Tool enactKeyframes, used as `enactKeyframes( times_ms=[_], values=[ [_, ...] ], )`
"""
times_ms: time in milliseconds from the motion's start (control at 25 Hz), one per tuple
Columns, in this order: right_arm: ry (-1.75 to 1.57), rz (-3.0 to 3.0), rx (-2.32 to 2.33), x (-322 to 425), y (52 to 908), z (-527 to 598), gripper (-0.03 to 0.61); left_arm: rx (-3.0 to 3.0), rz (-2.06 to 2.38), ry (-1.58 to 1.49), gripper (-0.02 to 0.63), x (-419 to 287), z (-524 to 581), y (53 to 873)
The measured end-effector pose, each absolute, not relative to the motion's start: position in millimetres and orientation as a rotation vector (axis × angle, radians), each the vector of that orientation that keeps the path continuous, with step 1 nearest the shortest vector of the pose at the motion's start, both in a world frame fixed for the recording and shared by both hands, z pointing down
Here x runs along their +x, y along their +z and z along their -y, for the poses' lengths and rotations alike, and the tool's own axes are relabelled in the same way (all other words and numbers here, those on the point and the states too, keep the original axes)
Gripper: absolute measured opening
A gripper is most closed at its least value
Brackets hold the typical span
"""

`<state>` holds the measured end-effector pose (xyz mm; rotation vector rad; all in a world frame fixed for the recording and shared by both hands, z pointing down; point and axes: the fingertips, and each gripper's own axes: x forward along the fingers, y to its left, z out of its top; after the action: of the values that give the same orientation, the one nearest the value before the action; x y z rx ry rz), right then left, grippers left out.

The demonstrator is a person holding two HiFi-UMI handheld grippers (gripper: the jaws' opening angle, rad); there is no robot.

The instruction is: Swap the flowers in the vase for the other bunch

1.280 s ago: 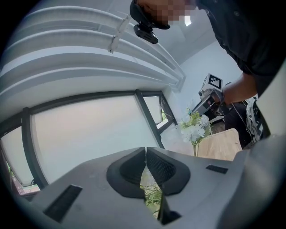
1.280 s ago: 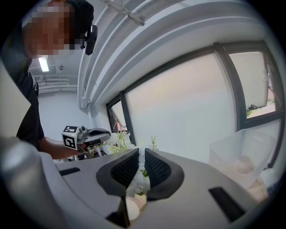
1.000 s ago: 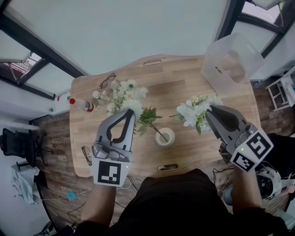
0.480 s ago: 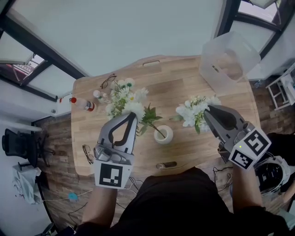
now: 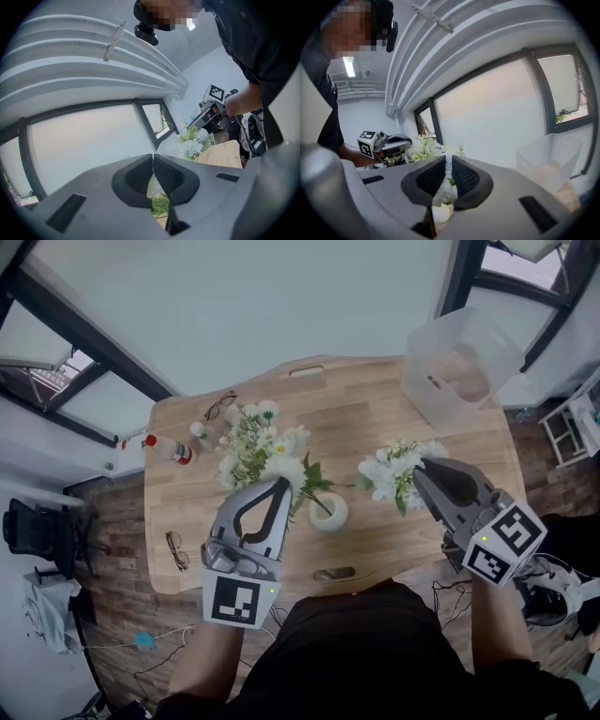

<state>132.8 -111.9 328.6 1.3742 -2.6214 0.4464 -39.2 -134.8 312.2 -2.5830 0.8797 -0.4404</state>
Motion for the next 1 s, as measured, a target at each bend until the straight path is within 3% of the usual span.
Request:
enactKeyframes(
  times_ms=[1000],
  values=[
    [0.471, 2.612, 1.366, 135, 340, 109, 0.061, -2.685, -0.755, -0.5, 0.015, -11, 105, 356]
  ],
)
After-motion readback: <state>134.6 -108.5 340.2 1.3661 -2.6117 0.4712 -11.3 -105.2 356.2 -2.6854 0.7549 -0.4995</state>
